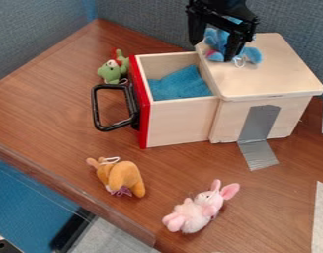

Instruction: Move the blue elephant to the lower left side of the table

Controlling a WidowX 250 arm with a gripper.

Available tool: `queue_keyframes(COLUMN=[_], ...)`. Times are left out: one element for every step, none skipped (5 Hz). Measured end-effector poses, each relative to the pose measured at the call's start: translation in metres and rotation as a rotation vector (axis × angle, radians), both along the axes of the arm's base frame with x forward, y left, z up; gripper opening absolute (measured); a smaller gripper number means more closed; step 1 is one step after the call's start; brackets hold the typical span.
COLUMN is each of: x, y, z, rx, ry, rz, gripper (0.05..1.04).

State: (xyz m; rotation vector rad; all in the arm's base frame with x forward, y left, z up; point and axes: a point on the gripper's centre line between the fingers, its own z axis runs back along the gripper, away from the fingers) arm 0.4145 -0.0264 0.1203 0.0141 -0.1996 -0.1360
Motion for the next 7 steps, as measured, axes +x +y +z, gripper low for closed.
queue_keyframes(x=[0.013, 0.020, 0.023, 0.022, 0.021, 0.018, 0.010], y=[-0.001, -0.002, -0.003, -0.003, -0.002, 0.006, 0.009], z=[0.000, -0.005, -0.010, -0.013, -0.015, -0.020, -0.017], rx=[0.000, -0.004, -0.012, -0.015, -0.016, -0.012, -0.020], ry=[0.001, 0.003, 0.013, 0.021, 0.027, 0.042, 0.047], rz=[0.006, 0.009, 0.009, 0.011, 0.020, 0.032, 0.028], gripper=[1.000, 0.948, 0.663, 0.374, 0.176, 0.098, 0.090])
